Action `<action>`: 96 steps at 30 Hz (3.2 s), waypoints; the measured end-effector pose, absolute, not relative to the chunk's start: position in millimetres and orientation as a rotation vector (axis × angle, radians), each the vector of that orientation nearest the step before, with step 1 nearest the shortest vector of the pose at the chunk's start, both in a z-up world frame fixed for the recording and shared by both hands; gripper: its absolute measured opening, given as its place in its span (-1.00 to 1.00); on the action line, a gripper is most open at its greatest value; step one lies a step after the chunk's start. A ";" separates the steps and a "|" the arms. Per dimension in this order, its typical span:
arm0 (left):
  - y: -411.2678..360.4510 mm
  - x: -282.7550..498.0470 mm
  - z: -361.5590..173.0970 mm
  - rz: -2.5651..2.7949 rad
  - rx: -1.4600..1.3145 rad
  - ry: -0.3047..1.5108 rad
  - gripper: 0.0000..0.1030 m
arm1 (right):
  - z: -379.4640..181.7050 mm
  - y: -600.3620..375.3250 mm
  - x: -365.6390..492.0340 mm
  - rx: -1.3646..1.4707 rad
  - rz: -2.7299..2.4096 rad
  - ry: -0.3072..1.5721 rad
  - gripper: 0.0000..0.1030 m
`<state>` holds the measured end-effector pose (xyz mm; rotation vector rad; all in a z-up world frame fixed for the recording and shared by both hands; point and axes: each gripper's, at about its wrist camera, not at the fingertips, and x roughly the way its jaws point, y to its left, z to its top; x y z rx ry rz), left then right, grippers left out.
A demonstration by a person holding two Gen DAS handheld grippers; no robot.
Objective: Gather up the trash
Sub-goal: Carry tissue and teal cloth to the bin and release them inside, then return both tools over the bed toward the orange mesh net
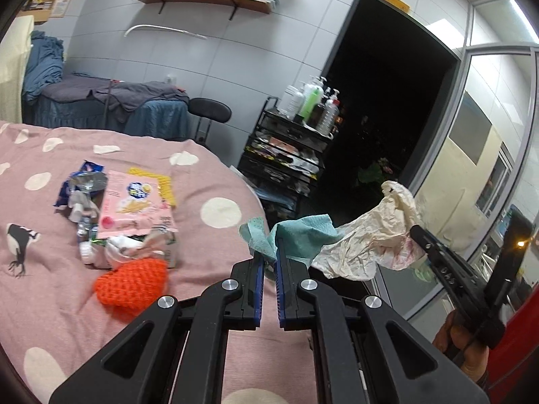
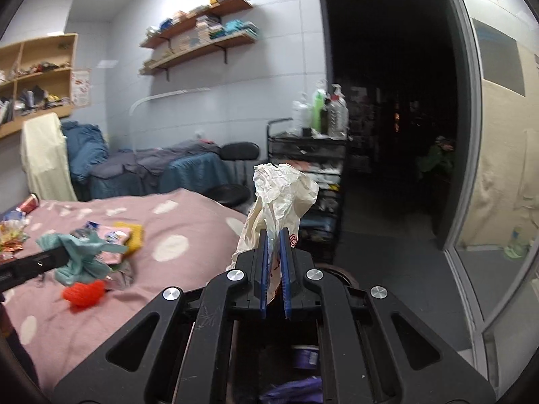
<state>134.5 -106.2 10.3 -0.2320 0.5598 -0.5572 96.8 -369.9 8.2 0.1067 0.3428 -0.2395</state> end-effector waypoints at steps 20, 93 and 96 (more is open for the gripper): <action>-167.2 133.7 -18.9 -0.656 -0.131 0.663 -0.87 | -87.7 -409.6 129.4 0.242 -0.341 0.599 0.54; -146.2 137.5 -17.7 -0.513 -0.078 0.632 0.89 | -31.9 -411.2 79.0 0.394 -0.450 0.303 0.89; -122.5 137.5 -17.2 -0.457 -0.096 0.619 0.89 | -33.0 -397.5 87.6 0.373 -0.386 0.323 0.89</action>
